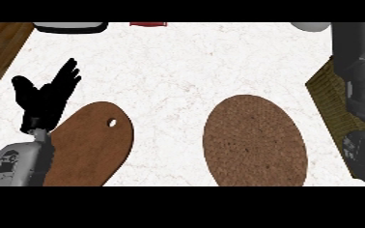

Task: Pick the pear from the placemat and place it in the basket

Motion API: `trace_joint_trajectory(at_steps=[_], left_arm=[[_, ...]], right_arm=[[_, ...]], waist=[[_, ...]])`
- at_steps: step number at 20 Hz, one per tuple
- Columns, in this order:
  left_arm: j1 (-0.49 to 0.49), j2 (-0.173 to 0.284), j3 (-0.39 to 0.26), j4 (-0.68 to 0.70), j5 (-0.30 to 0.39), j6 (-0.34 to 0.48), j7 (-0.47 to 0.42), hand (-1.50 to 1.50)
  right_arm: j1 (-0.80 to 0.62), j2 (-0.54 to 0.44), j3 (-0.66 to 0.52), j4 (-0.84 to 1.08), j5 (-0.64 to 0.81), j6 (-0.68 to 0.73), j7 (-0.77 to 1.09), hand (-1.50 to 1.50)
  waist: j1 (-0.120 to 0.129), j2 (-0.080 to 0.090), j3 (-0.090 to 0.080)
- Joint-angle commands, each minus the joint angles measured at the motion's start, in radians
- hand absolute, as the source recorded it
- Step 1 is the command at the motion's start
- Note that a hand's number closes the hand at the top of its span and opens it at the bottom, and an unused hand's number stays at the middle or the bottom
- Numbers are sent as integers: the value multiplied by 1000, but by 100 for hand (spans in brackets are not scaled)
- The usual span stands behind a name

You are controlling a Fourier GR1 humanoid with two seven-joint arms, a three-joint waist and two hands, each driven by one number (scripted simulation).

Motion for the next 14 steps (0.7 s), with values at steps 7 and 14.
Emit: trace_joint_trajectory(at_steps=[7,14], left_arm=[[48,15,26,-25,16,-17,6,0],[16,-17,0,3,-27,23,6,0]], right_arm=[[147,-21,-50,-120,-18,8,62,150],[310,20,-66,-307,-89,-47,0,150]], waist=[[-23,-10,1],[-28,-9,1]])
